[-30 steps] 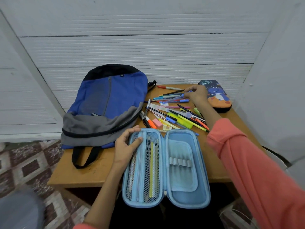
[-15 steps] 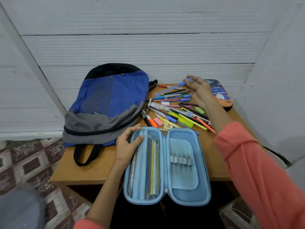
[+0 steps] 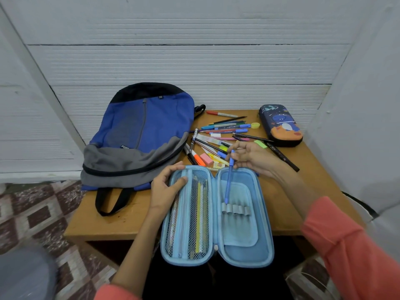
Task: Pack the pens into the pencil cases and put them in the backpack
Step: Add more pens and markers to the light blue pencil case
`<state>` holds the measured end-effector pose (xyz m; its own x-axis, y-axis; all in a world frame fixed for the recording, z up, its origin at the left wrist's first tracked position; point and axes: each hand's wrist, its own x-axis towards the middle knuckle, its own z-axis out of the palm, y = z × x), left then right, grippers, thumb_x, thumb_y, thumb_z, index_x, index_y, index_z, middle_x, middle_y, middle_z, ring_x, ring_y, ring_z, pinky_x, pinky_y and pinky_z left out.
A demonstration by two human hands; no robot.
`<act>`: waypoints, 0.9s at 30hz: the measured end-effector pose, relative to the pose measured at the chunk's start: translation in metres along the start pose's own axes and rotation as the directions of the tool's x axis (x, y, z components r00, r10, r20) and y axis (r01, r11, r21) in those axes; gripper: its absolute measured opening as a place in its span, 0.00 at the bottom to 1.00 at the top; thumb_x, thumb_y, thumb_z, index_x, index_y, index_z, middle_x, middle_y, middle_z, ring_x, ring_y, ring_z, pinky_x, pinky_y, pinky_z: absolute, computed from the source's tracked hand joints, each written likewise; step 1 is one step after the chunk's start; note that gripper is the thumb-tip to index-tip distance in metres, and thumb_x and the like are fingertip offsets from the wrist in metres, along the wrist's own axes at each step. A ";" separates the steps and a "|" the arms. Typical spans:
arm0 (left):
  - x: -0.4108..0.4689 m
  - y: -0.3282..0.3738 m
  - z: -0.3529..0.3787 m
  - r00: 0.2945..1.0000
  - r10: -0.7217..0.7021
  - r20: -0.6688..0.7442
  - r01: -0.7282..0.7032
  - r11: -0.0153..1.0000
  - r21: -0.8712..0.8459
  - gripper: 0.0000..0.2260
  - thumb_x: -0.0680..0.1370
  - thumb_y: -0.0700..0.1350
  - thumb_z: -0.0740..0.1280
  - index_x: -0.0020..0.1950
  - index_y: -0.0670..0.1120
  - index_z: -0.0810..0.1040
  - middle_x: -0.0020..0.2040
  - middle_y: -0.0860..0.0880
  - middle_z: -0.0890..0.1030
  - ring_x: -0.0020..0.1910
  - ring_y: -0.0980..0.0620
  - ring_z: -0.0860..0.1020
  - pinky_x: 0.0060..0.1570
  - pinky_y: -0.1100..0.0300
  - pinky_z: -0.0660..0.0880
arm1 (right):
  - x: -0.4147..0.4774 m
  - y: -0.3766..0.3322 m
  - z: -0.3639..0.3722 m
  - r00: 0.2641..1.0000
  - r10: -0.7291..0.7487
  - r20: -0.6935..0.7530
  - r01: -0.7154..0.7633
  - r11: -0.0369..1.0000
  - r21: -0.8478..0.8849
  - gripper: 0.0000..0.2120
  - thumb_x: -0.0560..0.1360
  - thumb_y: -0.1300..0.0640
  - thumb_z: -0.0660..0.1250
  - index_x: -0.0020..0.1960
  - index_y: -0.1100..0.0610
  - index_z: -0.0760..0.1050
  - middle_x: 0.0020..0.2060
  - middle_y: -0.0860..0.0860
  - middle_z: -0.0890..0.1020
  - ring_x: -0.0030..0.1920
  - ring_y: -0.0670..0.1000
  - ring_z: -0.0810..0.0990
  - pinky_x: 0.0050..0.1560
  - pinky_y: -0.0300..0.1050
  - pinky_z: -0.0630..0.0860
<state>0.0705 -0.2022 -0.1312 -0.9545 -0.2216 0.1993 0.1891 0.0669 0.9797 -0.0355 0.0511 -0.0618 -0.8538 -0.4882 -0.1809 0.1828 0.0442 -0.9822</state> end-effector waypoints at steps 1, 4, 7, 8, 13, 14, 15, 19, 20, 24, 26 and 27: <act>0.000 0.000 0.000 1.000 -0.002 -0.003 0.002 1.000 0.000 0.12 0.73 0.33 0.72 0.53 0.46 0.81 0.62 0.50 0.80 0.63 0.56 0.77 0.66 0.53 0.72 | -0.001 0.001 0.001 1.000 0.002 -0.003 -0.002 1.000 0.015 0.06 0.76 0.69 0.65 0.52 0.63 0.74 0.43 0.59 0.84 0.37 0.52 0.82 0.37 0.41 0.80; 0.000 0.001 0.001 1.000 0.005 -0.008 -0.005 1.000 0.003 0.12 0.73 0.32 0.71 0.52 0.46 0.81 0.62 0.50 0.80 0.63 0.56 0.77 0.66 0.55 0.72 | -0.002 0.002 0.003 0.999 -0.018 -0.039 0.021 0.998 0.060 0.07 0.76 0.69 0.65 0.52 0.62 0.72 0.45 0.61 0.84 0.37 0.53 0.82 0.38 0.42 0.81; 0.000 0.001 0.001 1.000 0.008 -0.006 -0.008 1.000 0.000 0.12 0.73 0.32 0.71 0.52 0.46 0.81 0.62 0.50 0.80 0.63 0.56 0.77 0.65 0.56 0.72 | -0.003 0.000 0.003 0.997 -0.034 -0.071 0.038 0.998 0.056 0.07 0.76 0.69 0.65 0.51 0.61 0.72 0.46 0.62 0.84 0.38 0.54 0.81 0.37 0.42 0.80; 0.001 0.001 0.001 1.000 0.008 -0.005 -0.008 1.000 0.001 0.12 0.73 0.32 0.71 0.52 0.46 0.81 0.62 0.50 0.80 0.63 0.56 0.77 0.65 0.56 0.72 | -0.003 0.000 0.004 0.999 -0.021 -0.045 0.023 0.999 0.029 0.07 0.76 0.69 0.65 0.51 0.61 0.71 0.46 0.62 0.84 0.38 0.54 0.82 0.37 0.42 0.80; 0.000 0.001 0.001 1.000 0.024 -0.010 -0.024 1.000 0.009 0.13 0.73 0.31 0.71 0.52 0.47 0.81 0.61 0.50 0.80 0.63 0.56 0.77 0.63 0.59 0.73 | -0.008 0.006 0.013 1.000 0.031 0.003 -0.030 0.995 -0.095 0.07 0.74 0.69 0.68 0.50 0.62 0.73 0.49 0.62 0.83 0.43 0.55 0.84 0.39 0.45 0.82; 0.000 0.001 0.001 1.000 0.027 -0.013 -0.027 1.000 0.007 0.14 0.73 0.31 0.71 0.51 0.47 0.81 0.61 0.49 0.80 0.63 0.55 0.77 0.63 0.60 0.73 | -0.008 0.007 0.014 1.000 0.016 -0.018 -0.018 0.992 -0.124 0.07 0.73 0.70 0.69 0.49 0.62 0.74 0.48 0.61 0.82 0.43 0.55 0.84 0.40 0.45 0.82; 0.000 0.001 0.001 1.000 0.026 -0.015 -0.026 1.000 0.007 0.14 0.73 0.30 0.71 0.51 0.47 0.81 0.62 0.49 0.80 0.63 0.55 0.77 0.62 0.61 0.73 | -0.009 0.006 0.015 0.999 0.001 -0.042 -0.007 0.989 -0.146 0.07 0.72 0.70 0.70 0.48 0.63 0.75 0.46 0.59 0.80 0.42 0.54 0.83 0.40 0.46 0.83; 0.001 -0.001 0.000 1.000 0.017 -0.007 -0.017 1.000 0.001 0.13 0.73 0.32 0.72 0.52 0.47 0.81 0.62 0.49 0.80 0.64 0.55 0.77 0.64 0.57 0.73 | -0.015 0.002 0.021 0.999 -0.016 -0.046 0.003 0.961 -0.277 0.07 0.69 0.69 0.74 0.45 0.63 0.80 0.42 0.61 0.82 0.38 0.50 0.84 0.41 0.39 0.81; 0.001 -0.001 0.000 1.000 0.012 -0.007 -0.012 1.000 -0.003 0.12 0.72 0.34 0.73 0.52 0.47 0.82 0.62 0.49 0.80 0.64 0.55 0.77 0.64 0.56 0.73 | -0.017 0.002 0.022 0.999 -0.022 -0.028 0.011 0.937 -0.349 0.07 0.68 0.68 0.75 0.45 0.62 0.80 0.41 0.59 0.83 0.38 0.47 0.83 0.41 0.36 0.79; 0.001 -0.002 0.001 1.000 0.013 -0.013 -0.013 1.000 -0.005 0.12 0.68 0.42 0.72 0.52 0.49 0.82 0.62 0.50 0.80 0.63 0.56 0.77 0.63 0.56 0.73 | -0.021 0.006 0.025 0.996 -0.068 0.054 0.086 0.836 -0.541 0.08 0.66 0.63 0.78 0.44 0.60 0.83 0.37 0.50 0.84 0.38 0.45 0.81 0.43 0.37 0.77; 0.001 -0.003 0.001 1.000 0.015 -0.009 -0.015 1.000 -0.008 0.13 0.68 0.43 0.73 0.51 0.49 0.82 0.62 0.50 0.80 0.63 0.56 0.77 0.63 0.56 0.73 | -0.023 0.008 0.026 0.992 -0.062 0.107 0.112 0.812 -0.573 0.08 0.66 0.62 0.79 0.43 0.60 0.83 0.38 0.52 0.84 0.39 0.47 0.81 0.44 0.41 0.79; 0.001 -0.003 0.001 1.000 0.018 -0.008 -0.019 1.000 -0.013 0.13 0.67 0.45 0.73 0.51 0.49 0.82 0.61 0.50 0.81 0.63 0.56 0.77 0.63 0.56 0.73 | -0.025 0.008 0.028 0.990 -0.054 0.129 0.120 0.805 -0.582 0.08 0.65 0.62 0.79 0.44 0.60 0.83 0.38 0.53 0.84 0.39 0.47 0.81 0.44 0.41 0.79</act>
<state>0.0684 -0.2021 -0.1338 -0.9490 -0.2282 0.2175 0.2097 0.0583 0.9760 0.0008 0.0393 -0.0639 -0.7922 -0.5984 -0.1197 -0.2386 0.4842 -0.8418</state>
